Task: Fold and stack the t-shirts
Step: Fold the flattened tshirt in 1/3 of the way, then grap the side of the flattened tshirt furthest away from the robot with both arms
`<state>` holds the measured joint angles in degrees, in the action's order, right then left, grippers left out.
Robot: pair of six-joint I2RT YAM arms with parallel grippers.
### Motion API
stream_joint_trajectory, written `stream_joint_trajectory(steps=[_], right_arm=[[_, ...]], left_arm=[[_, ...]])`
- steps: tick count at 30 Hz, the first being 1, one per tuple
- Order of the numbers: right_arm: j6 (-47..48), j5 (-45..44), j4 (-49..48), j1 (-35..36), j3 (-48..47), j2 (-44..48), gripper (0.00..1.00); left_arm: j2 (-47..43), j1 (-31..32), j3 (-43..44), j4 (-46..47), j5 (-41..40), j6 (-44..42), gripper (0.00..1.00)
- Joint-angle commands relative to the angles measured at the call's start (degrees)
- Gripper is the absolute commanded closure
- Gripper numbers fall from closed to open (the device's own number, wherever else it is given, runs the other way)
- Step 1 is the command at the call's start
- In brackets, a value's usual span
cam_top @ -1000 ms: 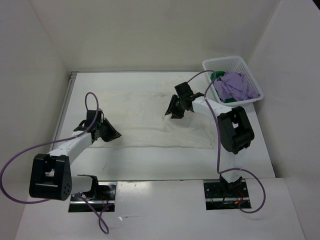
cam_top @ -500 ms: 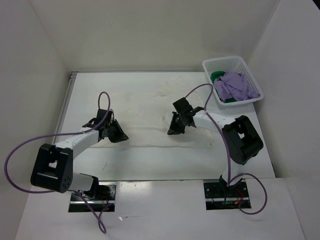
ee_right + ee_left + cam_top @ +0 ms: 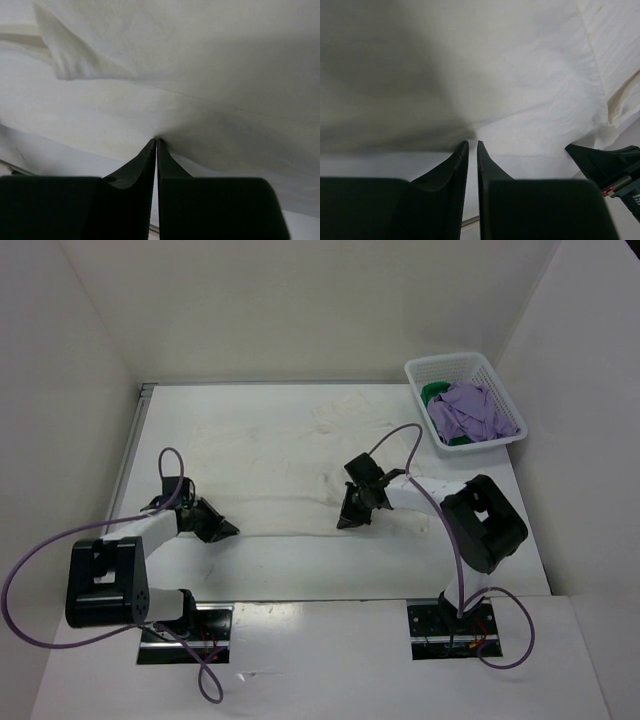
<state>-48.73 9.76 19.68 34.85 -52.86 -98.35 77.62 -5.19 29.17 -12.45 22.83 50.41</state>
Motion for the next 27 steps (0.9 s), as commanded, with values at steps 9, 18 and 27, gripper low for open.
stream_joint_trajectory(steps=[9, 18, 27], right_arm=[[-3.39, 2.02, 5.62, 6.46, 12.78, 9.3, 0.92], [2.49, 2.1, 11.87, -1.88, -2.06, 15.82, 0.75], [7.85, 6.76, 6.51, -7.34, -11.73, 11.42, 0.99]], left_arm=[[-11.71, -0.08, -3.33, -16.29, -0.51, 5.57, 0.88], [-6.11, -0.7, 21.69, -8.42, -0.14, 0.74, 0.86], [24.13, -0.7, 47.89, 1.72, -21.5, -6.19, 0.94]])
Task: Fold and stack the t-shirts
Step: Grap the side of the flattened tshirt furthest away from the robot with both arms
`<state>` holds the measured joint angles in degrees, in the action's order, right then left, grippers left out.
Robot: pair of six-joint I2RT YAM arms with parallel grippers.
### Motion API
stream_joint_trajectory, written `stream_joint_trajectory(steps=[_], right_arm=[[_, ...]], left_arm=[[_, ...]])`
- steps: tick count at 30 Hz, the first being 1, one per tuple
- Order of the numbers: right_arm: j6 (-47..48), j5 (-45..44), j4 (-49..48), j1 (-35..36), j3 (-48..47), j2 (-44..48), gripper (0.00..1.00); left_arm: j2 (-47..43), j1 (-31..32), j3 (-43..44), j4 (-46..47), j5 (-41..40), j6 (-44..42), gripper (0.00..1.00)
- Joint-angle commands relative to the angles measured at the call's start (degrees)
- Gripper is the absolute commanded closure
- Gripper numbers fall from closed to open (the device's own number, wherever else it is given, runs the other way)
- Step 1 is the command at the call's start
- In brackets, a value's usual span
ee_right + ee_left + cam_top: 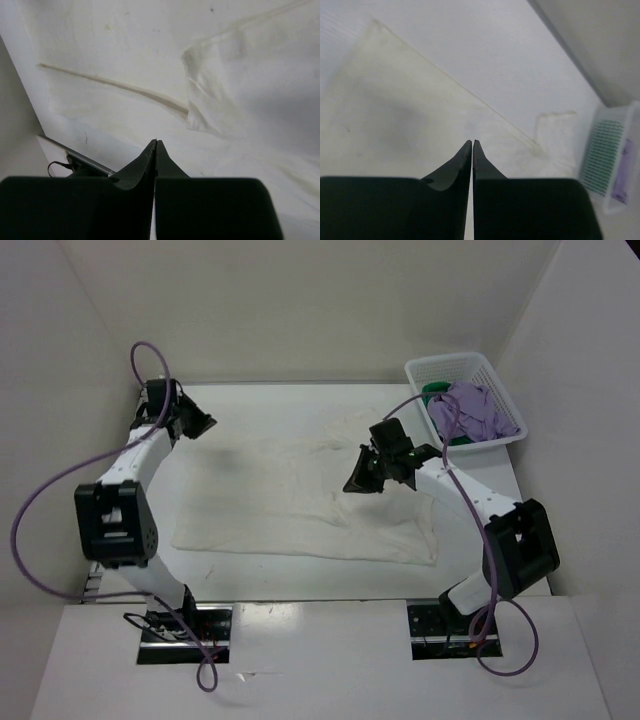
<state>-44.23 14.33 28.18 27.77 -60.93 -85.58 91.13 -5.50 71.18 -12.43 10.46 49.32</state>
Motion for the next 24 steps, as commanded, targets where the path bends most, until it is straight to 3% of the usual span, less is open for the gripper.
stream_joint_trajectory(steps=[1, 3, 4, 8, 14, 16, 24], right_arm=[[3.36, 2.2, -1.99, -0.26, -4.28, -2.56, 0.99], [3.89, 2.81, -2.61, -0.26, -5.69, -3.71, 0.99], [4.41, 3.33, -3.3, -0.26, -6.3, -3.72, 0.99], [5.02, 3.95, -4.37, -0.26, -6.83, -4.95, 0.98], [5.56, 5.01, -6.12, -0.79, -5.26, -6.79, 0.98], [5.56, 5.01, -6.12, -0.79, -5.26, -7.31, 0.97], [5.56, 5.01, -7.18, -0.79, -4.2, -8.54, 0.97]], left_arm=[[13.43, -0.39, 11.56, 0.48, -9.84, -6.42, 0.91], [21.06, -0.39, 17.48, -2.33, -12.12, -10.02, 0.77], [24.58, -0.39, 21.07, -3.04, -13.43, -12.12, 0.6], [30.84, -0.39, 25.93, -4.97, -15.55, -15.04, 0.4], [36.48, -0.39, 32.18, -7.44, -17.66, -16.98, 0.41], [37.1, -0.39, 32.18, -7.44, -19.42, -17.5, 0.45], [36.74, -0.92, 30.34, -6.03, -22.06, -18.64, 0.45]])
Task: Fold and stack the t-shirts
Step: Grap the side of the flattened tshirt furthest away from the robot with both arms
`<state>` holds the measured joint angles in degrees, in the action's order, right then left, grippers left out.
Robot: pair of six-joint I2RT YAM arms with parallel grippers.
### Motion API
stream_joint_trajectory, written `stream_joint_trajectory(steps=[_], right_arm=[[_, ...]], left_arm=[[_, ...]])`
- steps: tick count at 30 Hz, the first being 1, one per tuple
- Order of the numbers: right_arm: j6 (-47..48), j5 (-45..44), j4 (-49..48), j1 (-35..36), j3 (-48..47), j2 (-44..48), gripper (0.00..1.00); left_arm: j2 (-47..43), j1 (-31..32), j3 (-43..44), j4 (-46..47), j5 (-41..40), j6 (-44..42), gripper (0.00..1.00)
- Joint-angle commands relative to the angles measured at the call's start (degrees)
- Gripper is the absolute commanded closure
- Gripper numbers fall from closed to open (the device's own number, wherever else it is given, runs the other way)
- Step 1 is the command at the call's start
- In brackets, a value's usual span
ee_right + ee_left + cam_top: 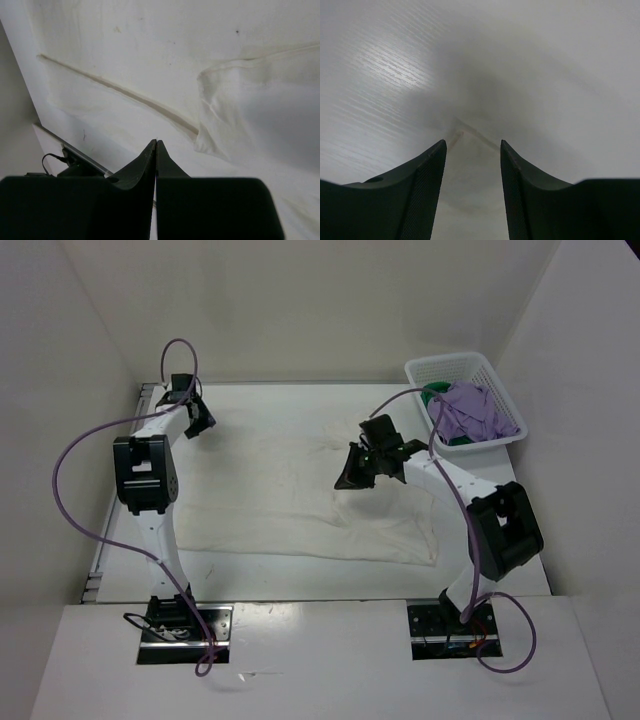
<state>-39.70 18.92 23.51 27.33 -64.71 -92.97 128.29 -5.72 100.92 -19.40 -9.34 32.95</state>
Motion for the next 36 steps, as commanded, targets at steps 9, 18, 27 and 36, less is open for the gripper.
stream_joint_trajectory(steps=[9, 18, 27, 36], right_arm=[[1.03, 0.42, -2.5, -0.88, -1.73, -1.69, 0.97], [1.55, -5.36, -2.06, -4.74, -14.82, -7.83, 0.7], [9.55, -27.69, 2.67, -11.24, -45.39, -32.96, 0.56], [17.29, -40.19, 19.63, -11.77, -89.15, -62.75, 0.52]], left_arm=[[4.78, -0.7, 4.28, -0.64, 1.25, -3.32, 0.61], [3.99, -0.7, 2.79, -0.11, 3.1, -3.33, 0.94], [-3.21, -0.7, -4.59, 3.49, 4.24, 0.79, 1.0], [-4.54, -0.7, -7.15, 4.63, 6.61, 1.33, 1.0]])
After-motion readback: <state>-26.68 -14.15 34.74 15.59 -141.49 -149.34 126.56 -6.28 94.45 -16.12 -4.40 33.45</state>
